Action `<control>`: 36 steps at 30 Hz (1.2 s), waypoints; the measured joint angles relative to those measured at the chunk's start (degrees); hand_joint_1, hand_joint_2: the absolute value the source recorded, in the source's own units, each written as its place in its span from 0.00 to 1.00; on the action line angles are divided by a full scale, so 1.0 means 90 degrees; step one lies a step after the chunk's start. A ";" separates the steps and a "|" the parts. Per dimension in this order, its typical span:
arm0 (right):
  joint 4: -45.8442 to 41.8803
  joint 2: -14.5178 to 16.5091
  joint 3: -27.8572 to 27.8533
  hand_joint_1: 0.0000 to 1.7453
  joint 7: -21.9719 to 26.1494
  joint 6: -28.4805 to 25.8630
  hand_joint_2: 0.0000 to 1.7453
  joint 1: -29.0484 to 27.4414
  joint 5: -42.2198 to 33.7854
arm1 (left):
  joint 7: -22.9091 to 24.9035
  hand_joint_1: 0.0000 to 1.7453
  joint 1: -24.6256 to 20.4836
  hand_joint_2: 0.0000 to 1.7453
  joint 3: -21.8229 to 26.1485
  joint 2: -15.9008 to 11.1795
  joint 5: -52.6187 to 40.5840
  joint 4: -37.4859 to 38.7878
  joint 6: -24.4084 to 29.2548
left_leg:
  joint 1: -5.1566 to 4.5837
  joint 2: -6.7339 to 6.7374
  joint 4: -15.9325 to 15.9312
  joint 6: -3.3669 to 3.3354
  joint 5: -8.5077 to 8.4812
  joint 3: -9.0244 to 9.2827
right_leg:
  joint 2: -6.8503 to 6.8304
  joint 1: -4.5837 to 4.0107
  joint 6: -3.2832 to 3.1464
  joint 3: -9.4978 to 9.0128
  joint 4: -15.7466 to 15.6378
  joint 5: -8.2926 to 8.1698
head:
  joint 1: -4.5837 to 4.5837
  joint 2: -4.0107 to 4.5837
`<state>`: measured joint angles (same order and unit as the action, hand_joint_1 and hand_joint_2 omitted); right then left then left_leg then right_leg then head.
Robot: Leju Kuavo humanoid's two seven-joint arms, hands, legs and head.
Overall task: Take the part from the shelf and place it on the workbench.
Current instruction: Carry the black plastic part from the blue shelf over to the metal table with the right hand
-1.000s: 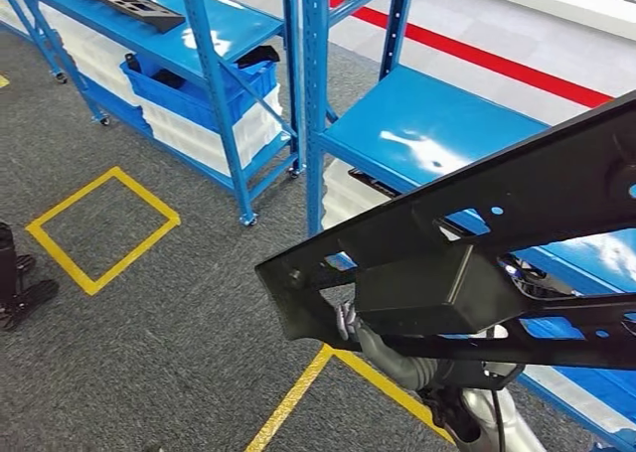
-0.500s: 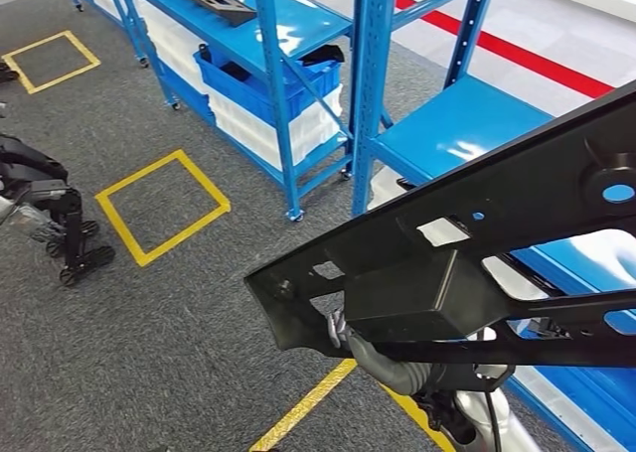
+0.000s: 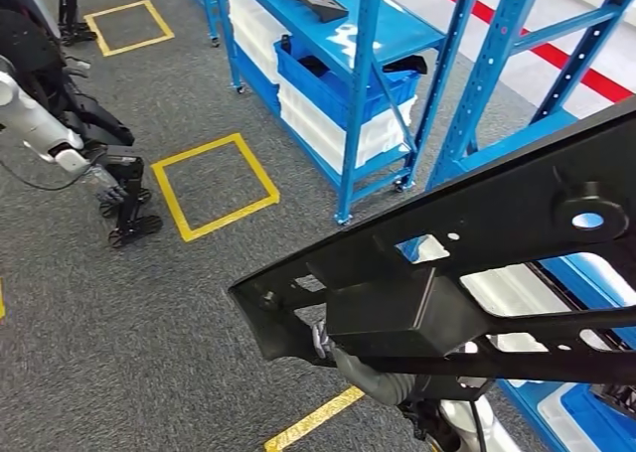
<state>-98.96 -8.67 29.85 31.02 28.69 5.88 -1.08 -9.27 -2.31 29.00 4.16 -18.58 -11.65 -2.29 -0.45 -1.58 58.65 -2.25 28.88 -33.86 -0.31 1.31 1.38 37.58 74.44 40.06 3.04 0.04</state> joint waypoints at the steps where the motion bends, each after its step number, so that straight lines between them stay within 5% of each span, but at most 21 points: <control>1: 0.0013 0.0001 0.0004 1.00 0.0002 -0.0005 1.00 -0.0007 0.0018 | -0.0001 0.00 0.0001 1.00 0.0002 -0.0034 -0.0004 0.0000 0.0002 | -0.0004 -0.0092 0.0004 -0.0002 0.0008 0.0013 | 0.0015 -0.0006 -0.0006 0.0040 -0.0033 -0.0137 | 0.0000 0.0000; 4: 0.0030 0.0007 0.0009 1.00 0.0030 -0.0018 1.00 0.0001 0.0040 | -0.0035 0.00 -0.0003 1.00 0.0012 -0.0110 -0.0038 0.0000 -0.0007 | -0.0006 -0.0363 0.0049 0.0038 0.0056 0.0044 | 0.0316 0.0010 -0.0034 -0.0316 -0.1119 -0.0879 | 0.0002 0.0000; 7: 0.0044 0.0018 0.0011 1.00 0.0100 -0.0015 1.00 0.0013 0.0044 | -0.0141 0.00 -0.0020 1.00 0.0015 -0.0153 -0.0084 0.0000 -0.0067 | 0.0028 -0.0594 0.0102 0.0121 0.0075 -0.0033 | 0.0602 0.0017 -0.0059 -0.0486 -0.1582 -0.1007 | 0.0004 0.0000; 8: 0.0044 0.0031 0.0012 1.00 0.0112 -0.0006 1.00 0.0031 0.0044 | -0.0206 0.00 -0.0016 1.00 0.0016 -0.0172 -0.0091 0.0000 -0.0112 | 0.0048 -0.0658 0.0098 0.0149 0.0072 -0.0049 | 0.0535 0.0015 -0.0077 -0.0500 -0.1600 -0.1003 | 0.0002 0.0001; 10: 0.0047 0.0080 0.0015 1.00 0.0129 0.0022 1.00 0.0086 0.0038 | -0.0341 0.00 -0.0016 1.00 0.0016 -0.0193 -0.0100 0.0000 -0.0213 | 0.0040 -0.0499 0.0196 0.0215 0.0140 -0.0091 | 0.0372 0.0023 -0.0140 -0.0550 -0.1633 -0.1000 | 0.0010 0.0001; 13: 0.0077 0.0175 0.0029 1.00 0.0207 0.0056 1.00 0.0136 0.0021 | -0.0458 0.00 -0.0109 1.00 0.0018 -0.0211 -0.0105 0.0000 -0.0309 | 0.0058 -0.0005 0.1139 0.0326 0.0579 -0.0570 | 0.0056 0.0017 -0.0225 -0.0623 -0.1654 -0.0953 | 0.0025 0.0000; 15: 0.0123 0.0254 0.0072 1.00 0.0227 0.0062 1.00 0.0159 0.0017 | -0.0482 0.00 -0.0134 1.00 0.0020 -0.0221 -0.0107 0.0000 -0.0342 | 0.0102 0.0077 0.1774 0.0374 0.0742 -0.0925 | -0.0147 0.0007 -0.0235 -0.0667 -0.1653 -0.0904 | 0.0024 0.0000; 16: 0.0145 0.0298 0.0102 1.00 0.0226 0.0065 1.00 0.0174 0.0016 | -0.0483 0.00 -0.0125 1.00 0.0022 -0.0228 -0.0106 0.0000 -0.0345 | 0.0117 0.0094 0.1786 0.0384 0.0658 -0.0948 | -0.0230 0.0007 -0.0229 -0.0696 -0.1653 -0.0877 | 0.0024 0.0000; 18: 0.0182 0.0390 0.0170 1.00 0.0222 0.0072 1.00 0.0223 0.0018 | -0.0446 0.00 -0.0101 1.00 0.0037 -0.0257 -0.0100 0.0000 -0.0332 | 0.0123 0.0218 0.1108 0.0370 0.0219 -0.0632 | -0.0379 0.0006 -0.0204 -0.0782 -0.1654 -0.0813 | 0.0024 0.0000; 20: 0.0220 0.0466 0.0239 1.00 0.0213 0.0075 1.00 0.0292 0.0022 | -0.0362 0.00 -0.0108 1.00 0.0066 -0.0302 -0.0103 0.0000 -0.0294 | 0.0052 0.0517 0.0384 0.0312 -0.0065 -0.0279 | -0.0507 -0.0014 -0.0161 -0.0849 -0.1664 -0.0755 | 0.0026 0.0000; 22: 0.0275 0.0521 0.0317 1.00 0.0192 0.0072 1.00 0.0373 0.0025 | -0.0190 0.00 -0.0112 1.00 0.0092 -0.0368 -0.0162 0.0000 -0.0205 | -0.0030 0.0660 0.0188 0.0243 -0.0060 -0.0210 | -0.0627 -0.0036 -0.0105 -0.0874 -0.1683 -0.0723 | 0.0025 0.0000; 24: 0.0339 0.0580 0.0404 1.00 0.0175 0.0065 1.00 0.0472 0.0026 | 0.0068 0.00 -0.0080 1.00 0.0109 -0.0450 -0.0245 0.0000 -0.0081 | -0.0037 0.0548 0.0130 0.0171 -0.0068 -0.0202 | -0.0710 -0.0029 -0.0041 -0.0924 -0.1705 -0.0681 | 0.0025 0.0000; 27: 0.0420 0.0634 0.0522 1.00 0.0118 0.0042 1.00 0.0629 0.0026 | 0.0424 0.00 -0.0060 1.00 0.0129 -0.0533 -0.0303 0.0000 0.0050 | 0.0015 0.0353 0.0016 0.0061 -0.0095 -0.0101 | -0.0286 -0.0009 -0.0013 -0.0768 -0.1221 -0.0356 | 0.0014 0.0001; 30: 0.0515 0.0617 0.0604 1.00 0.0041 0.0001 1.00 0.0678 0.0022 | 0.0636 0.00 -0.0091 1.00 0.0171 -0.0557 -0.0298 0.0000 0.0068 | 0.0005 0.0085 0.0014 0.0019 -0.0081 -0.0082 | -0.0004 -0.0019 -0.0027 -0.0100 -0.0065 0.0035 | 0.0005 0.0001; 32: 0.0576 0.0603 0.0649 1.00 0.0041 -0.0015 1.00 0.0705 0.0000 | 0.0769 0.00 -0.0074 1.00 0.0200 -0.0555 -0.0308 0.0000 0.0061 | 0.0005 -0.0097 0.0025 0.0025 -0.0060 -0.0048 | 0.0026 -0.0020 -0.0027 -0.0011 -0.0156 -0.0269 | 0.0005 0.0000; 34: 0.0634 0.0589 0.0689 1.00 0.0044 -0.0034 1.00 0.0764 -0.0038 | 0.0858 0.00 -0.0058 1.00 0.0216 -0.0546 -0.0327 0.0000 0.0053 | 0.0018 -0.0263 0.0054 0.0059 -0.0021 -0.0017 | 0.0199 -0.0007 -0.0036 -0.0263 -0.0922 -0.0797 | 0.0006 0.0000; 36: 0.0699 0.0571 0.0730 1.00 0.0056 -0.0045 1.00 0.0824 -0.0085 | 0.0878 0.00 -0.0065 1.00 0.0225 -0.0535 -0.0345 0.0000 0.0050 | 0.0038 -0.0412 0.0102 0.0115 0.0007 -0.0051 | 0.0426 0.0006 -0.0051 -0.0464 -0.1484 -0.1000 | 0.0010 0.0000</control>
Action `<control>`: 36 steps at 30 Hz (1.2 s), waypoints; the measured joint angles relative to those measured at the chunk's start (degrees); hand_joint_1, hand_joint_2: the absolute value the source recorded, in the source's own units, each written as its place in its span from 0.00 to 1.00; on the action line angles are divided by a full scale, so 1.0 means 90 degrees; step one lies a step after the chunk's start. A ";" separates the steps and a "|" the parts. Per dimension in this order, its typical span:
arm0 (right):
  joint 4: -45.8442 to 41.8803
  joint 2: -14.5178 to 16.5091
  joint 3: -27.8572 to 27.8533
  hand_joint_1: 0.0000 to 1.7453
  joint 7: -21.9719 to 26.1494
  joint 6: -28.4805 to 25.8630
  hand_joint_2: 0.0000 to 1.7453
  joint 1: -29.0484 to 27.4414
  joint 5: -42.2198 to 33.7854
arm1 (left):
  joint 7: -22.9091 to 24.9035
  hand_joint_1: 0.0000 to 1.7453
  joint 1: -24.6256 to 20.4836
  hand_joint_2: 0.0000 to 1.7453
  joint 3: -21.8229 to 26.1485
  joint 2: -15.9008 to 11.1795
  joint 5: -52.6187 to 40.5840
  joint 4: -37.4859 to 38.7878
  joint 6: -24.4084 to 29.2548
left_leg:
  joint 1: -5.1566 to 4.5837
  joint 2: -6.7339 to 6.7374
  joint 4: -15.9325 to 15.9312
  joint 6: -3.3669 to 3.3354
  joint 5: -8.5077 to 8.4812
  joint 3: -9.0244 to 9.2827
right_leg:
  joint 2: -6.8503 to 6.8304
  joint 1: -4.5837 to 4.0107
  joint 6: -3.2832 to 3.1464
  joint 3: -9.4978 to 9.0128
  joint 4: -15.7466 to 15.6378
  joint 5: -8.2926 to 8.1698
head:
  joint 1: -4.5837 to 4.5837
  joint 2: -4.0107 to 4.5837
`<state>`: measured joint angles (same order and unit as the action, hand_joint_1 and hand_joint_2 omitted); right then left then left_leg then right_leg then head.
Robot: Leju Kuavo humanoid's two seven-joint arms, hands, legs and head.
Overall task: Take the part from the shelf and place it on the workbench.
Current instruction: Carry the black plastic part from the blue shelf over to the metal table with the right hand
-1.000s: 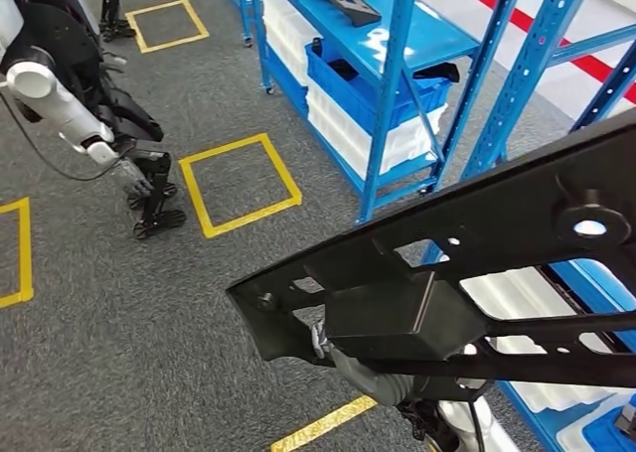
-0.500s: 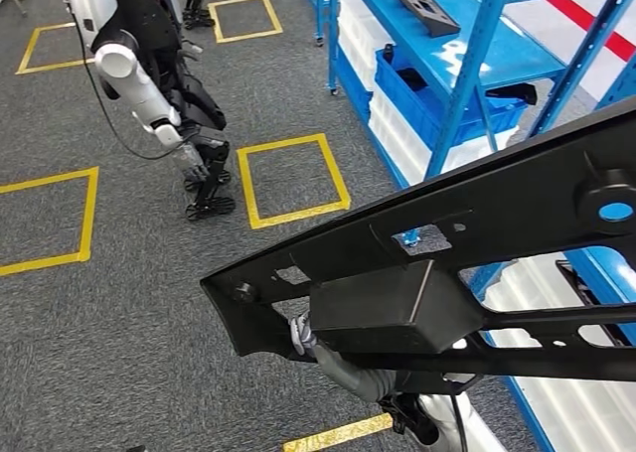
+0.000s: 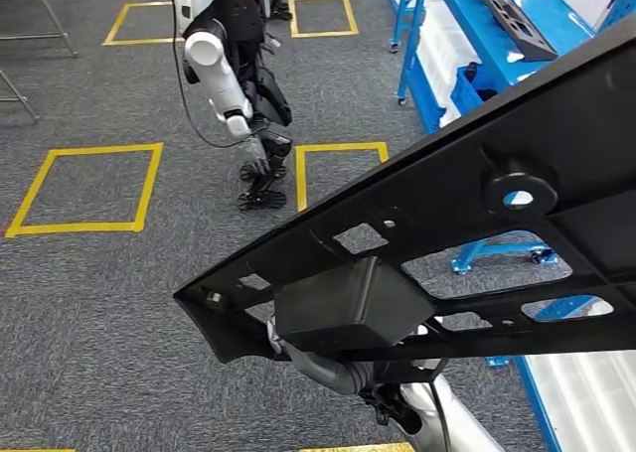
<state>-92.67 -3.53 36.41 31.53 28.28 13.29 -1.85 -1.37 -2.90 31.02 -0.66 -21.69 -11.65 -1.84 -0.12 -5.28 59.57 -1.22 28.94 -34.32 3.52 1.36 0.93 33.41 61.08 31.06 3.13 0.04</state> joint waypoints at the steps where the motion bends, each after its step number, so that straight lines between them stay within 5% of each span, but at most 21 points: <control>1: 0.0035 -0.0007 0.0021 1.00 0.0008 -0.0001 1.00 0.0029 -0.0027 | -0.0001 0.00 0.0002 1.00 0.0003 0.0003 -0.0022 0.0000 -0.0001 | 0.0014 -0.0065 0.0006 0.0033 -0.0001 -0.0029 | 0.0060 -0.0005 -0.0018 -0.0028 -0.0074 0.0028 | 0.0001 0.0000; 4: 0.0113 -0.0009 0.0095 1.00 0.0016 0.0010 1.00 0.0136 -0.0102 | -0.0031 0.00 0.0051 1.00 0.0004 0.0019 -0.0099 0.0000 -0.0019 | 0.0034 -0.0156 0.0016 0.0117 0.0006 -0.0068 | -0.0089 -0.0008 -0.0097 -0.0066 -0.0122 0.0029 | 0.0003 0.0000; 6: 0.0148 -0.0010 0.0150 1.00 -0.0009 0.0032 1.00 0.0200 -0.0132 | -0.0069 0.00 0.0052 1.00 0.0004 0.0043 -0.0131 0.0000 -0.0028 | 0.0026 0.0095 0.0337 0.0172 0.0192 -0.0220 | -0.0251 0.0007 -0.0160 -0.0108 -0.0147 0.0036 | 0.0008 0.0000; 8: 0.0191 -0.0024 0.0199 1.00 -0.0065 0.0053 1.00 0.0222 -0.0148 | -0.0097 0.00 0.0025 1.00 0.0004 0.0074 -0.0173 0.0000 -0.0029 | 0.0044 0.0395 0.1101 0.0232 0.0529 -0.0610 | -0.0440 -0.0016 -0.0206 -0.0142 -0.0150 0.0073 | 0.0010 0.0000; 10: 0.0244 -0.0047 0.0250 1.00 -0.0117 0.0073 1.00 0.0223 -0.0171 | -0.0113 0.00 0.0021 1.00 0.0002 0.0124 -0.0205 0.0000 -0.0039 | 0.0072 0.0487 0.1661 0.0263 0.0658 -0.0922 | -0.0618 -0.0031 -0.0211 -0.0180 -0.0150 0.0120 | 0.0010 0.0001; 11: 0.0265 -0.0058 0.0277 1.00 -0.0138 0.0083 1.00 0.0226 -0.0186 | -0.0118 0.00 0.0031 1.00 0.0001 0.0152 -0.0212 0.0000 -0.0049 | 0.0080 0.0507 0.1624 0.0263 0.0556 -0.0920 | -0.0694 -0.0034 -0.0202 -0.0209 -0.0150 0.0147 | 0.0010 0.0001; 14: 0.0295 -0.0073 0.0355 1.00 -0.0203 0.0101 1.00 0.0256 -0.0226 | -0.0138 0.00 0.0043 1.00 -0.0001 0.0231 -0.0268 0.0000 -0.0087 | 0.0041 0.0767 0.0562 0.0202 -0.0021 -0.0406 | -0.0901 -0.0048 -0.0150 -0.0339 -0.0151 0.0250 | 0.0010 0.0000; 16: 0.0301 -0.0081 0.0398 1.00 -0.0210 0.0106 1.00 0.0276 -0.0261 | -0.0158 0.00 0.0010 1.00 -0.0004 0.0280 -0.0318 0.0000 -0.0122 | -0.0036 0.0949 0.0147 0.0126 -0.0107 -0.0204 | -0.1016 -0.0062 -0.0088 -0.0389 -0.0162 0.0305 | 0.0007 0.0000; 18: 0.0304 -0.0084 0.0433 1.00 -0.0210 0.0107 1.00 0.0291 -0.0313 | -0.0174 0.00 0.0003 1.00 -0.0006 0.0312 -0.0338 0.0000 -0.0155 | -0.0088 0.0895 0.0099 0.0051 -0.0062 -0.0189 | -0.1124 -0.0050 -0.0017 -0.0432 -0.0194 0.0337 | 0.0005 0.0001; 21: 0.0281 -0.0084 0.0478 1.00 -0.0195 0.0122 1.00 0.0304 -0.0375 | -0.0200 0.00 0.0020 1.00 -0.0015 0.0356 -0.0400 0.0000 -0.0183 | -0.0056 0.0732 -0.0017 -0.0060 -0.0077 -0.0084 | -0.0781 -0.0022 0.0041 -0.0389 0.0066 0.0557 | 0.0001 0.0000; 24: 0.0255 -0.0139 0.0503 1.00 -0.0186 0.0159 1.00 0.0253 -0.0403 | -0.0233 0.00 -0.0032 1.00 -0.0023 0.0405 -0.0435 0.0000 -0.0186 | -0.0038 0.0521 -0.0041 -0.0129 -0.0060 -0.0041 | -0.0435 -0.0025 0.0025 0.0256 0.1218 0.1034 | -0.0006 0.0000; 26: 0.0230 -0.0185 0.0516 1.00 -0.0186 0.0179 1.00 0.0203 -0.0427 | -0.0236 0.00 -0.0035 1.00 -0.0025 0.0438 -0.0437 0.0000 -0.0169 | -0.0041 0.0346 -0.0038 -0.0137 -0.0040 -0.0012 | -0.0412 -0.0030 0.0029 0.0547 0.1546 0.0946 | -0.0006 0.0000; 28: 0.0182 -0.0229 0.0526 1.00 -0.0180 0.0206 1.00 0.0172 -0.0458 | -0.0219 0.00 -0.0021 1.00 -0.0025 0.0460 -0.0437 0.0000 -0.0140 | -0.0031 0.0168 -0.0028 -0.0116 -0.0005 0.0042 | -0.0323 -0.0024 0.0028 0.0399 0.0955 0.0407 | -0.0007 0.0000; 30: 0.0100 -0.0293 0.0529 1.00 -0.0162 0.0275 1.00 0.0125 -0.0486 | -0.0168 0.00 -0.0024 1.00 -0.0025 0.0474 -0.0447 0.0000 -0.0121 | -0.0026 -0.0001 0.0011 -0.0067 0.0041 0.0050 | -0.0037 -0.0002 0.0025 0.0134 0.0207 0.0020 | -0.0005 0.0001; 32: -0.0019 -0.0358 0.0531 1.00 -0.0120 0.0364 1.00 0.0047 -0.0509 | -0.0102 0.00 -0.0021 1.00 -0.0025 0.0478 -0.0465 0.0000 -0.0098 | -0.0003 -0.0145 0.0034 -0.0007 0.0057 0.0012 | 0.0126 -0.0003 0.0005 0.0024 -0.0073 -0.0008 | -0.0002 0.0001; 34: -0.0178 -0.0399 0.0532 1.00 -0.0075 0.0422 1.00 -0.0020 -0.0519 | -0.0042 0.00 0.0016 1.00 -0.0023 0.0480 -0.0498 0.0000 -0.0059 | 0.0019 -0.0221 0.0031 0.0053 0.0068 -0.0006 | 0.0009 -0.0004 -0.0050 -0.0016 -0.0120 0.0008 | -0.0002 0.0001; 36: -0.0342 -0.0438 0.0530 1.00 -0.0058 0.0434 1.00 -0.0101 -0.0494 | 0.0012 0.00 0.0038 1.00 -0.0021 0.0489 -0.0528 0.0000 -0.0028 | 0.0008 0.0020 0.0249 0.0122 0.0217 -0.0105 | -0.0162 0.0014 -0.0125 -0.0070 -0.0155 0.0021 | 0.0012 0.0001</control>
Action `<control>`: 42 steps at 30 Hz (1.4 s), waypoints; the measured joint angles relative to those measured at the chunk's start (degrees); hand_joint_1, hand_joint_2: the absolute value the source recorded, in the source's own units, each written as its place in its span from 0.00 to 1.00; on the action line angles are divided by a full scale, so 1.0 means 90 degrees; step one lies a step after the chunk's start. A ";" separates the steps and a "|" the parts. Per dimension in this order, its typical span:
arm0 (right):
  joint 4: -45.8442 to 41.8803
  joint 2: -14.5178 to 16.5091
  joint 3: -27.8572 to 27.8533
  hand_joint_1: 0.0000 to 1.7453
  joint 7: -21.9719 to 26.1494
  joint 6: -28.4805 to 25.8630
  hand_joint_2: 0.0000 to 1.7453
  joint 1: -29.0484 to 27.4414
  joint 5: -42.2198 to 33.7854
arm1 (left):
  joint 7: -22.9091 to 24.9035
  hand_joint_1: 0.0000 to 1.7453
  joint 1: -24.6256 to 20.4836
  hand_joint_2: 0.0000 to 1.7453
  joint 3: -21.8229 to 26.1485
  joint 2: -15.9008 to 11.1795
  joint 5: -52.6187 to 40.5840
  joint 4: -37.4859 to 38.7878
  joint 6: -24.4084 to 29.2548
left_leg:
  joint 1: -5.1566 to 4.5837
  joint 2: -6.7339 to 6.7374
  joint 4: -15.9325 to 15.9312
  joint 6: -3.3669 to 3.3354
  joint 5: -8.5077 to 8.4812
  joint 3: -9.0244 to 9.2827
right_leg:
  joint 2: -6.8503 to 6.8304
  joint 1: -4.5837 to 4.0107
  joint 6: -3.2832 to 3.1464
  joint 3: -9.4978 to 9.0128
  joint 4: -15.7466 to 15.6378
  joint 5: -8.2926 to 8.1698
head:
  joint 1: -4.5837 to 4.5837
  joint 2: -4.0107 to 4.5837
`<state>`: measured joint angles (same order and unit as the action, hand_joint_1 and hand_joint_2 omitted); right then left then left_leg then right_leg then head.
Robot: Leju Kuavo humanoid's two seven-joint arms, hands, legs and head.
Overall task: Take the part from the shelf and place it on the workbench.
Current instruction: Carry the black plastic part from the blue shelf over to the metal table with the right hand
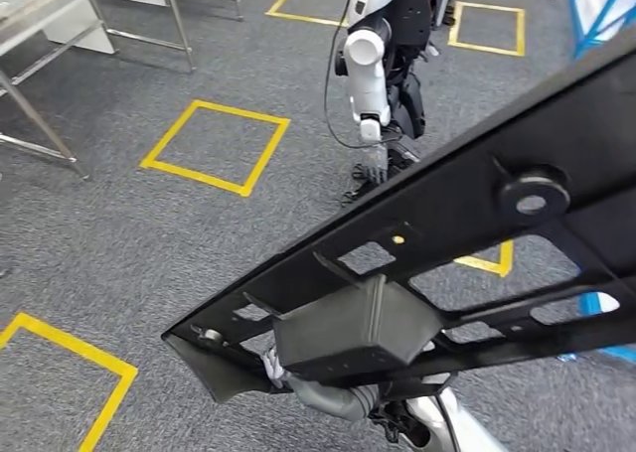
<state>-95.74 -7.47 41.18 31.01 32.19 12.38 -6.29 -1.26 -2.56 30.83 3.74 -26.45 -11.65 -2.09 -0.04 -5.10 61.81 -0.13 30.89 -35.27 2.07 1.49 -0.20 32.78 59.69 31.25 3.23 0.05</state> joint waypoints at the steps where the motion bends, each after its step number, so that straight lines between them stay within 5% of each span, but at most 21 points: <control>1: -0.0070 -0.0031 -0.0004 1.00 0.0002 -0.0013 1.00 -0.0068 0.0024 | 0.0021 0.00 -0.0005 1.00 0.0001 0.0004 -0.0009 0.0000 0.0007 | 0.0003 0.0188 0.0282 0.0034 0.0152 -0.0137 | -0.0105 0.0000 -0.0032 -0.0028 -0.0011 0.0017 | 0.0007 0.0000; 3: -0.0167 -0.0117 -0.0018 1.00 0.0021 -0.0041 1.00 -0.0229 0.0074 | 0.0059 0.00 -0.0020 1.00 0.0001 0.0007 -0.0018 0.0000 0.0008 | 0.0036 0.0419 0.1077 0.0101 0.0487 -0.0553 | -0.0318 -0.0016 -0.0065 -0.0072 -0.0014 0.0069 | 0.0012 0.0001; 5: -0.0205 -0.0192 -0.0028 1.00 0.0085 -0.0046 1.00 -0.0350 0.0098 | 0.0081 0.00 0.0005 1.00 0.0001 0.0007 -0.0022 0.0000 0.0015 | 0.0070 0.0475 0.1470 0.0135 0.0522 -0.0773 | -0.0506 -0.0023 -0.0056 -0.0125 -0.0014 0.0126 | 0.0012 0.0000; 7: -0.0216 -0.0226 -0.0030 1.00 0.0159 -0.0027 1.00 -0.0392 0.0111 | 0.0085 0.00 0.0044 1.00 0.0004 0.0007 -0.0016 0.0000 0.0029 | 0.0081 0.0553 0.0958 0.0125 0.0127 -0.0534 | -0.0656 -0.0024 -0.0033 -0.0209 -0.0014 0.0191 | 0.0012 -0.0001; 9: -0.0214 -0.0231 -0.0030 1.00 0.0200 0.0006 1.00 -0.0375 0.0119 | 0.0086 0.00 0.0046 1.00 0.0023 0.0007 0.0007 0.0000 0.0044 | 0.0031 0.0819 0.0213 0.0071 -0.0213 -0.0171 | -0.0779 -0.0038 0.0010 -0.0284 -0.0013 0.0257 | 0.0011 -0.0001; 11: -0.0191 -0.0215 -0.0024 1.00 0.0217 0.0046 1.00 -0.0323 0.0133 | 0.0132 0.00 0.0015 1.00 0.0080 0.0002 0.0098 0.0000 0.0071 | -0.0047 0.1006 -0.0081 -0.0013 -0.0237 -0.0051 | -0.0895 -0.0061 0.0072 -0.0310 -0.0015 0.0301 | 0.0009 0.0000; 13: -0.0145 -0.0160 0.0003 1.00 0.0218 0.0068 1.00 -0.0235 0.0152 | 0.0197 0.00 0.0007 1.00 0.0180 -0.0016 0.0240 0.0000 0.0067 | -0.0072 0.0921 -0.0143 -0.0094 -0.0212 -0.0038 | -0.1010 -0.0060 0.0138 -0.0350 -0.0034 0.0344 | 0.0008 0.0000; 16: -0.0068 -0.0074 0.0045 1.00 0.0232 0.0069 1.00 -0.0124 0.0151 | 0.0146 0.00 0.0013 1.00 0.0343 -0.0055 0.0394 0.0000 -0.0055 | -0.0023 0.0722 -0.0249 -0.0196 -0.0234 0.0064 | -0.0654 -0.0033 0.0182 -0.0242 0.0367 0.0617 | -0.0004 -0.0001; 18: -0.0005 -0.0064 0.0076 1.00 0.0239 0.0069 1.00 -0.0112 0.0142 | 0.0051 0.00 -0.0022 1.00 0.0431 -0.0079 0.0452 0.0000 -0.0121 | -0.0014 0.0556 -0.0259 -0.0240 -0.0224 0.0091 | -0.0345 -0.0031 0.0175 0.0203 0.1201 0.0959 | -0.0012 -0.0001; 20: 0.0059 -0.0062 0.0124 1.00 0.0244 0.0063 1.00 -0.0117 0.0139 | -0.0041 0.00 -0.0036 1.00 0.0516 -0.0094 0.0516 0.0000 -0.0171 | -0.0013 0.0370 -0.0257 -0.0250 -0.0208 0.0120 | -0.0270 -0.0034 0.0185 0.0578 0.1740 0.1018 | -0.0012 -0.0001; 22: 0.0109 -0.0042 0.0175 1.00 0.0279 0.0035 1.00 -0.0111 0.0135 | -0.0132 0.00 -0.0030 1.00 0.0606 -0.0117 0.0587 0.0000 -0.0225 | -0.0002 0.0182 -0.0252 -0.0228 -0.0181 0.0172 | -0.0217 -0.0026 0.0193 0.0527 0.1351 0.0573 | -0.0012 -0.0001; 24: 0.0156 -0.0006 0.0219 1.00 0.0324 -0.0005 1.00 -0.0096 0.0130 | -0.0186 0.00 -0.0038 1.00 0.0682 -0.0157 0.0628 0.0000 -0.0256 | 0.0007 0.0000 -0.0222 -0.0168 -0.0137 0.0198 | 0.0041 0.0010 0.0193 0.0251 0.0536 0.0096 | -0.0012 -0.0001; 26: 0.0194 0.0034 0.0262 1.00 0.0339 -0.0041 1.00 -0.0077 0.0126 | -0.0183 0.00 -0.0048 1.00 0.0735 -0.0213 0.0638 0.0000 -0.0238 | 0.0012 -0.0148 -0.0195 -0.0101 -0.0112 0.0172 | 0.0234 0.0023 0.0163 0.0107 0.0144 -0.0022 | -0.0010 -0.0001; 28: 0.0215 0.0084 0.0302 1.00 0.0344 -0.0068 1.00 -0.0044 0.0125 | -0.0143 0.00 -0.0029 1.00 0.0775 -0.0269 0.0607 0.0000 -0.0186 | 0.0028 -0.0257 -0.0205 -0.0048 -0.0112 0.0152 | 0.0144 0.0009 0.0094 0.0077 0.0113 0.0003 | -0.0008 0.0001; 31: 0.0213 0.0154 0.0330 1.00 0.0350 -0.0099 1.00 0.0011 0.0126 | -0.0067 0.00 -0.0025 1.00 0.0820 -0.0331 0.0533 0.0000 -0.0118 | 0.0017 0.0120 0.0126 0.0046 0.0101 -0.0003 | -0.0096 0.0026 -0.0016 0.0030 0.0084 0.0018 | 0.0007 0.0001; 33: 0.0212 0.0166 0.0333 1.00 0.0352 -0.0103 1.00 0.0021 0.0127 | -0.0043 0.00 -0.0057 1.00 0.0828 -0.0359 0.0481 0.0000 -0.0112 | 0.0028 0.0414 0.0878 0.0104 0.0442 -0.0392 | -0.0289 0.0014 -0.0060 0.0007 0.0083 0.0055 | 0.0013 0.0000; 35: 0.0215 0.0167 0.0339 1.00 0.0349 -0.0102 1.00 0.0028 0.0129 | -0.0032 0.00 -0.0064 1.00 0.0828 -0.0377 0.0422 0.0000 -0.0129 | 0.0051 0.0474 0.1469 0.0132 0.0586 -0.0722 | -0.0480 0.0008 -0.0068 -0.0026 0.0084 0.0100 | 0.0013 -0.0001; 37: 0.0217 0.0176 0.0346 1.00 0.0344 -0.0097 1.00 0.0054 0.0130 | -0.0030 0.00 -0.0046 1.00 0.0827 -0.0387 0.0372 0.0000 -0.0154 | 0.0059 0.0522 0.1193 0.0119 0.0283 -0.0618 | -0.0640 0.0007 -0.0053 -0.0096 0.0084 0.0156 | 0.0014 -0.0001; 39: 0.0217 0.0192 0.0354 1.00 0.0339 -0.0077 1.00 0.0102 0.0131 | -0.0046 0.00 -0.0049 1.00 0.0826 -0.0398 0.0331 0.0000 -0.0179 | 0.0015 0.0754 0.0388 0.0058 -0.0137 -0.0237 | -0.0782 -0.0007 -0.0015 -0.0188 0.0081 0.0223 | 0.0015 -0.0001; 42: 0.0223 0.0200 0.0372 1.00 0.0329 -0.0027 1.00 0.0172 0.0125 | -0.0087 0.00 -0.0087 1.00 0.0825 -0.0412 0.0312 0.0000 -0.0219 | -0.0087 0.0990 -0.0085 -0.0053 -0.0208 -0.0017 | -0.0962 -0.0044 0.0078 -0.0268 0.0059 0.0294 | 0.0013 0.0001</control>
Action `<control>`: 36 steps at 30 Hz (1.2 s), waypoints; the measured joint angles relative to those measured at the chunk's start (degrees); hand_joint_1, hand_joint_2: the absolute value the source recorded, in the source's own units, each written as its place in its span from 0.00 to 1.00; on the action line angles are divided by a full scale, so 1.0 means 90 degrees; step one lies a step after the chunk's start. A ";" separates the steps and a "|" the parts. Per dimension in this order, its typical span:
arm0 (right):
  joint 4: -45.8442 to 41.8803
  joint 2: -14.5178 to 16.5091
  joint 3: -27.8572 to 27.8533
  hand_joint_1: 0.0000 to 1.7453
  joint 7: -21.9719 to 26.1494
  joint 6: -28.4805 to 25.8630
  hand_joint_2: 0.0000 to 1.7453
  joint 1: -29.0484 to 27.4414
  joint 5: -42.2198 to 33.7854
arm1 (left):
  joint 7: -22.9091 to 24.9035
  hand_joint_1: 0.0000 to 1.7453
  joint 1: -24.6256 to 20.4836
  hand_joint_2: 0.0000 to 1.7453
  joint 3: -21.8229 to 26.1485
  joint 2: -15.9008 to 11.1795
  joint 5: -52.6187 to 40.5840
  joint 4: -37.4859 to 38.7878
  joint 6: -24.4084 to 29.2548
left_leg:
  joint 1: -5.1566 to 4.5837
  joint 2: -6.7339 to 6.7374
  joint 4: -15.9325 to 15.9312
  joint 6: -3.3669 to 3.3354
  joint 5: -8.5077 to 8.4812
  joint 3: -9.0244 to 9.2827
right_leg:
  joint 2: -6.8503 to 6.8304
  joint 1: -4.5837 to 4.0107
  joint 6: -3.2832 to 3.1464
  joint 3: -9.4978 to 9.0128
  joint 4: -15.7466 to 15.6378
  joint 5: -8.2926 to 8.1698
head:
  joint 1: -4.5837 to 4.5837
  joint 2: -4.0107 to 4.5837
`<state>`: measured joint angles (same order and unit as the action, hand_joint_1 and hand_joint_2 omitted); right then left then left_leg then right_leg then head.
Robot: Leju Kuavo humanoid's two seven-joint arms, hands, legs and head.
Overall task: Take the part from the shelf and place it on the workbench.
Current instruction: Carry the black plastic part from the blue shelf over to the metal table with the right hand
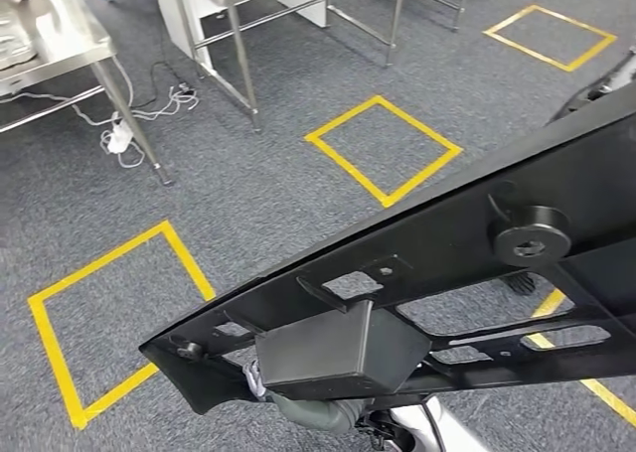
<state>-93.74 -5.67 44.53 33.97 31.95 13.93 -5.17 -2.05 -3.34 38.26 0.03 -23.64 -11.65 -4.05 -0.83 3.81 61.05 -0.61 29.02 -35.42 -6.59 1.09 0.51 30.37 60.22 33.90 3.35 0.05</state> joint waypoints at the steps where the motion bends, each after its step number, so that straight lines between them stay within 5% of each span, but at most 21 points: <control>1: 0.0002 0.0001 0.0009 1.00 -0.0003 0.0018 1.00 0.0025 -0.0009 | -0.0019 0.00 0.0003 1.00 0.0000 -0.0002 -0.0002 0.0000 -0.0010 | 0.0001 -0.0053 -0.0027 -0.0030 0.0011 0.0007 | -0.0056 0.0000 0.0031 -0.0028 -0.0017 0.0016 | 0.0000 0.0000; 2: 0.0006 0.0004 0.0018 1.00 -0.0005 0.0034 1.00 0.0054 -0.0020 | -0.0041 0.00 0.0014 1.00 0.0000 -0.0004 -0.0004 0.0000 -0.0018 | 0.0011 -0.0115 -0.0053 -0.0054 0.0005 0.0022 | -0.0018 0.0007 0.0063 -0.0060 -0.0018 0.0044 | -0.0002 0.0000; 4: 0.0015 0.0007 0.0032 1.00 -0.0005 0.0072 1.00 0.0101 -0.0040 | -0.0083 0.00 0.0006 1.00 -0.0001 -0.0004 -0.0034 0.0000 -0.0038 | 0.0054 -0.0243 -0.0109 -0.0126 -0.0010 0.0064 | 0.0299 0.0019 0.0101 0.0020 0.0230 0.0229 | -0.0010 -0.0001; 6: 0.0041 -0.0009 0.0046 1.00 -0.0011 0.0112 1.00 0.0117 -0.0049 | -0.0097 0.00 -0.0030 1.00 -0.0004 -0.0004 -0.0097 0.0000 -0.0053 | 0.0079 -0.0388 -0.0122 -0.0180 -0.0009 0.0077 | 0.0624 0.0023 0.0100 0.0397 0.0945 0.0568 | -0.0018 -0.0001; 8: 0.0079 -0.0030 0.0069 1.00 -0.0019 0.0146 1.00 0.0115 -0.0057 | -0.0072 0.00 -0.0047 1.00 -0.0013 -0.0004 -0.0179 0.0000 -0.0057 | 0.0078 -0.0563 -0.0120 -0.0196 0.0001 0.0089 | 0.0686 0.0015 0.0101 0.0811 0.1605 0.0721 | -0.0019 -0.0001; 10: 0.0103 -0.0043 0.0090 1.00 -0.0027 0.0170 1.00 0.0121 -0.0067 | -0.0018 0.00 -0.0034 1.00 -0.0033 -0.0004 -0.0260 0.0000 -0.0033 | 0.0079 -0.0754 -0.0117 -0.0192 0.0016 0.0125 | 0.0715 0.0010 0.0095 0.0859 0.1454 0.0390 | -0.0019 -0.0001; 13: 0.0127 -0.0057 0.0114 1.00 -0.0089 0.0196 1.00 0.0172 -0.0073 | 0.0078 0.00 -0.0026 1.00 -0.0078 -0.0001 -0.0332 0.0000 0.0041 | 0.0084 -0.1021 -0.0086 -0.0137 0.0064 0.0155 | 0.1028 0.0028 0.0062 0.0474 0.0354 -0.0269 | -0.0018 -0.0001; 16: 0.0176 -0.0073 0.0127 1.00 -0.0136 0.0230 1.00 0.0257 -0.0095 | 0.0135 0.00 -0.0015 1.00 -0.0093 0.0000 -0.0347 0.0000 0.0071 | 0.0116 -0.1235 -0.0082 -0.0038 0.0068 0.0115 | 0.1106 0.0018 0.0020 0.0347 0.0053 -0.0307 | -0.0015 -0.0001; 17: 0.0190 -0.0069 0.0128 1.00 -0.0137 0.0239 1.00 0.0292 -0.0106 | 0.0150 0.00 0.0006 1.00 -0.0095 -0.0004 -0.0362 0.0000 0.0069 | 0.0122 -0.1244 -0.0087 -0.0006 0.0072 0.0113 | 0.1039 0.0025 -0.0009 0.0332 0.0038 -0.0311 | -0.0015 -0.0001; 19: 0.0205 -0.0045 0.0128 1.00 -0.0136 0.0254 1.00 0.0359 -0.0121 | 0.0169 0.00 0.0030 1.00 -0.0104 -0.0007 -0.0410 0.0000 0.0058 | 0.0106 -0.1016 0.0089 0.0061 0.0193 0.0028 | 0.0887 0.0056 -0.0074 0.0296 0.0007 -0.0312 | 0.0001 -0.0001; 21: 0.0218 -0.0028 0.0128 1.00 -0.0140 0.0281 1.00 0.0391 -0.0143 | 0.0172 0.00 0.0007 1.00 -0.0115 -0.0004 -0.0442 0.0000 0.0047 | 0.0112 -0.0667 0.0727 0.0131 0.0505 -0.0305 | 0.0703 0.0061 -0.0118 0.0268 -0.0005 -0.0287 | 0.0017 -0.0001; 23: 0.0244 -0.0026 0.0128 1.00 -0.0145 0.0320 1.00 0.0401 -0.0175 | 0.0170 0.00 -0.0012 1.00 -0.0118 -0.0004 -0.0447 0.0000 0.0022 | 0.0150 -0.0536 0.1457 0.0185 0.0743 -0.0708 | 0.0508 0.0056 -0.0128 0.0238 -0.0004 -0.0245 | 0.0016 -0.0001; 24: 0.0258 -0.0026 0.0128 1.00 -0.0146 0.0339 1.00 0.0407 -0.0190 | 0.0167 0.00 -0.0003 1.00 -0.0118 -0.0004 -0.0449 0.0000 0.0005 | 0.0167 -0.0509 0.1583 0.0200 0.0714 -0.0789 | 0.0419 0.0056 -0.0120 0.0213 -0.0004 -0.0219 | 0.0016 -0.0001; 26: 0.0271 -0.0019 0.0128 1.00 -0.0146 0.0369 1.00 0.0433 -0.0210 | 0.0155 0.00 0.0023 1.00 -0.0118 -0.0004 -0.0450 0.0000 -0.0024 | 0.0190 -0.0416 0.1103 0.0202 0.0333 -0.0572 | 0.0260 0.0059 -0.0092 0.0130 -0.0004 -0.0157 | 0.0016 0.0000; 28: 0.0275 -0.0006 0.0127 1.00 -0.0147 0.0383 1.00 0.0476 -0.0216 | 0.0138 0.00 0.0018 1.00 -0.0118 -0.0004 -0.0450 0.0000 -0.0037 | 0.0151 -0.0158 0.0327 0.0161 0.0001 -0.0188 | 0.0115 0.0043 -0.0036 0.0037 -0.0008 -0.0084 | 0.0015 0.0000; 30: 0.0280 0.0002 0.0125 1.00 -0.0152 0.0389 1.00 0.0525 -0.0217 | 0.0127 0.00 -0.0006 1.00 -0.0118 -0.0004 -0.0452 0.0000 -0.0057 | 0.0086 -0.0004 0.0011 0.0091 -0.0043 -0.0047 | -0.0015 0.0014 0.0037 -0.0026 -0.0027 -0.0033 | 0.0014 -0.0001; 32: 0.0293 0.0019 0.0122 1.00 -0.0157 0.0392 1.00 0.0576 -0.0217 | 0.0126 0.00 0.0008 1.00 -0.0116 -0.0005 -0.0451 0.0000 -0.0078 | 0.0075 -0.0103 -0.0024 0.0010 -0.0037 -0.0047 | -0.0119 0.0010 0.0108 -0.0090 -0.0072 -0.0002 | 0.0013 -0.0001; 34: 0.0310 0.0040 0.0118 1.00 -0.0157 0.0394 1.00 0.0615 -0.0217 | 0.0128 0.00 0.0032 1.00 -0.0114 -0.0008 -0.0447 0.0000 -0.0098 | 0.0107 -0.0229 -0.0081 -0.0076 -0.0050 0.0000 | 0.0114 0.0024 0.0159 -0.0091 0.0058 0.0133 | 0.0008 -0.0001; 36: 0.0335 0.0029 0.0114 1.00 -0.0154 0.0399 1.00 0.0603 -0.0217 | 0.0130 0.00 0.0012 1.00 -0.0112 -0.0008 -0.0438 0.0000 -0.0115 | 0.0130 -0.0368 -0.0113 -0.0138 -0.0051 0.0039 | 0.0523 0.0029 0.0162 0.0183 0.0665 0.0461 | -0.0004 -0.0001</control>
<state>-90.72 -5.41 45.56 32.58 35.54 19.36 -7.12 -0.88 -3.23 37.26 -0.04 -27.58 -11.65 -5.09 0.34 0.50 60.03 -1.85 28.55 -35.07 -1.89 1.35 1.97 32.02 66.20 38.04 3.32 0.05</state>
